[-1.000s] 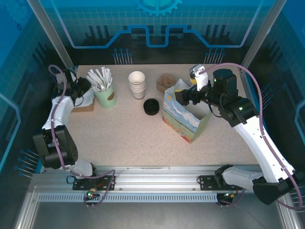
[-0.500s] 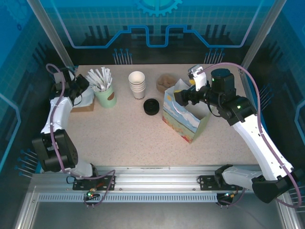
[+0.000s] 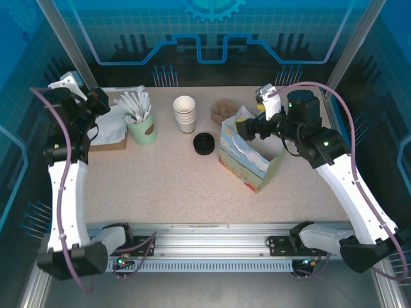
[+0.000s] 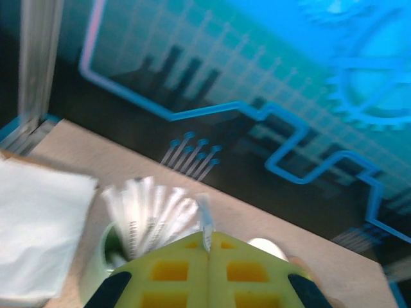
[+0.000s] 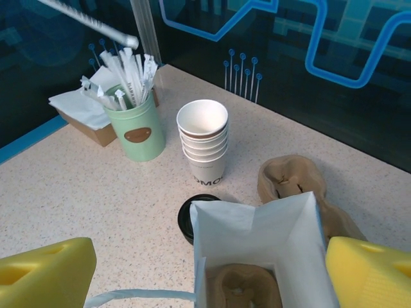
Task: Pack the takeout coffee
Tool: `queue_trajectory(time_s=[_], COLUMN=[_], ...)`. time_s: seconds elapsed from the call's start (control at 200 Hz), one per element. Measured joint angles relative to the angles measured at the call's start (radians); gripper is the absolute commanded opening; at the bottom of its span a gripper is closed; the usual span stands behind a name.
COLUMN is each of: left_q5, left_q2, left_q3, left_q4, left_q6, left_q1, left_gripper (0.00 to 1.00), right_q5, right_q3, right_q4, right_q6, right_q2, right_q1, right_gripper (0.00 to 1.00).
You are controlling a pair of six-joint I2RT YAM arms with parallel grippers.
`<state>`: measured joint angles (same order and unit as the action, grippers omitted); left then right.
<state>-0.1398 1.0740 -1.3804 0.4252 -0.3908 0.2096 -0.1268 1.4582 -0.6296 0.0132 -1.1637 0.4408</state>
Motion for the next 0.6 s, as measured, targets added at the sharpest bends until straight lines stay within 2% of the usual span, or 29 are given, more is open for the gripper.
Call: queue_trajectory(time_s=[0.15,0.29,0.45,0.6], left_q5=[-0.066,-0.117,-0.118,-0.060], left_q2=[-0.089,-0.081,0.039,0.209], left_q3=[-0.067,-0.132,-0.227,-0.335], left_q4=[0.027,0.045,0.097,0.175], left_q6=[0.006,0.025,0.095,0.189], left_q1=[-0.155,-0.376,-0.628,-0.763], left_gripper=[0.00,0.00,0.00,0.00], right_q5=[0.066,0.125,0.156,0.157], right_q3=[0.057,0.113,0.141,0.141], right_q4=[-0.043,-0.101,-0.151,-0.184], right_q6=[-0.011,-0.014,0.003,0.013], right_q2=[0.000,0.002,0.030,0.068], right_q1=[-0.001,-0.024,-0.119,-0.167], right_gripper=[0.95,0.95,0.94,0.95])
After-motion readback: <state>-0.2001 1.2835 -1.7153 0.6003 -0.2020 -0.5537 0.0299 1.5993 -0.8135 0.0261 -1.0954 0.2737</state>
